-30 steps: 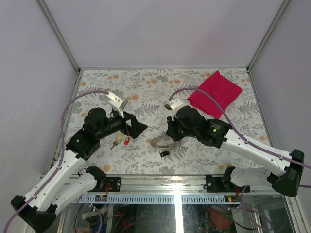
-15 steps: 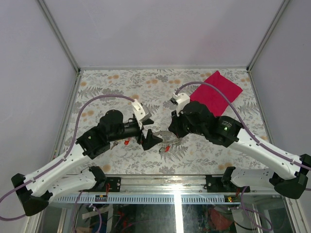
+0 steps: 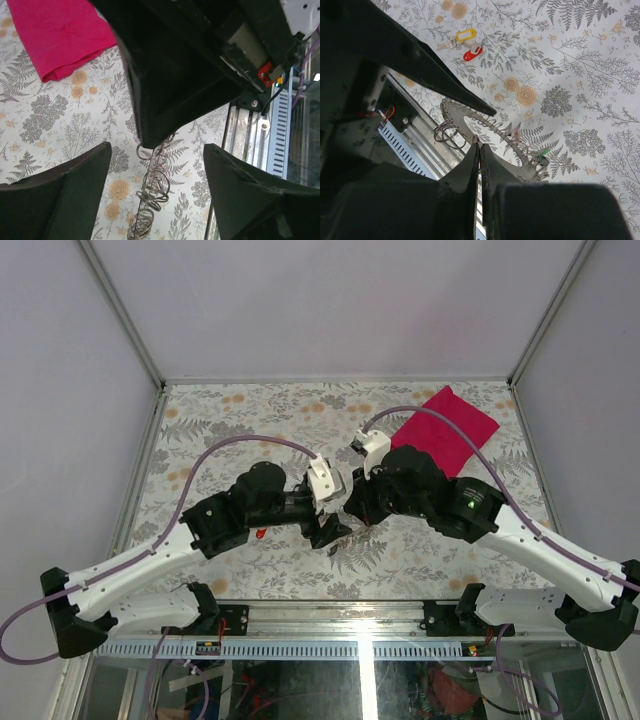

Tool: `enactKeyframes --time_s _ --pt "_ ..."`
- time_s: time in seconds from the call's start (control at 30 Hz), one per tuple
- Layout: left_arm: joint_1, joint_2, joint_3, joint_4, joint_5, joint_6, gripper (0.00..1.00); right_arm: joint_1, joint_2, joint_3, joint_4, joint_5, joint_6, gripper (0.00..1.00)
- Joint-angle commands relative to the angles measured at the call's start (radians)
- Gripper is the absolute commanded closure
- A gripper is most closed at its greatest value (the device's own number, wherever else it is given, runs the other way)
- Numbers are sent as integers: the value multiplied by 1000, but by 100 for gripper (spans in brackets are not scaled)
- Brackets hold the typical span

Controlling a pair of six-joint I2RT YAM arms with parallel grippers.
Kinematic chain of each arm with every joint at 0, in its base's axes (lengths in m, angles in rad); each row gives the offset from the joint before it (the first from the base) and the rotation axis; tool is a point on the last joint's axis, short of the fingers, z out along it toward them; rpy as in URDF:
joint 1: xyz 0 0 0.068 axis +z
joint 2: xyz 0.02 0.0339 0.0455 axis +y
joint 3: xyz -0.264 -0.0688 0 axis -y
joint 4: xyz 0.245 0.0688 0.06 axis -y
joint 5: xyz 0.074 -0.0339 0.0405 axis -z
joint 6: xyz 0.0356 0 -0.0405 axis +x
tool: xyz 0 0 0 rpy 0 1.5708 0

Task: Put the keys on the keyring

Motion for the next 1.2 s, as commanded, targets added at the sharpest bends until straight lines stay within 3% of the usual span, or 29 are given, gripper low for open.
enactKeyframes --time_s 0.0,0.27,0.6,0.77,0.83,0.9,0.97,1.03,1.17 --pt "-32 35 38 -35 -39 60 29 8 -36 72 54 -21 11 100" --pt "-50 72 66 -80 -50 78 54 9 -56 81 59 -34 22 100" --pt "-56 60 74 -85 -75 61 99 8 -86 53 99 -55 43 100" --pt "-55 36 62 -74 -87 37 100 8 -131 15 146 -43 52 99" --pt "-55 16 53 -59 -101 17 100 8 -163 -5 166 -16 51 85" --pt "-55 -8 36 -36 -106 -6 100 9 -207 -34 196 30 53 62" --pt "-55 -35 20 -11 -107 -39 100 8 -261 -71 227 87 55 49" --pt "-55 -67 -1 19 -100 -74 100 9 -316 -115 265 149 55 43" --pt "-55 -127 -40 71 -102 -147 100 8 -421 -216 348 229 57 42"
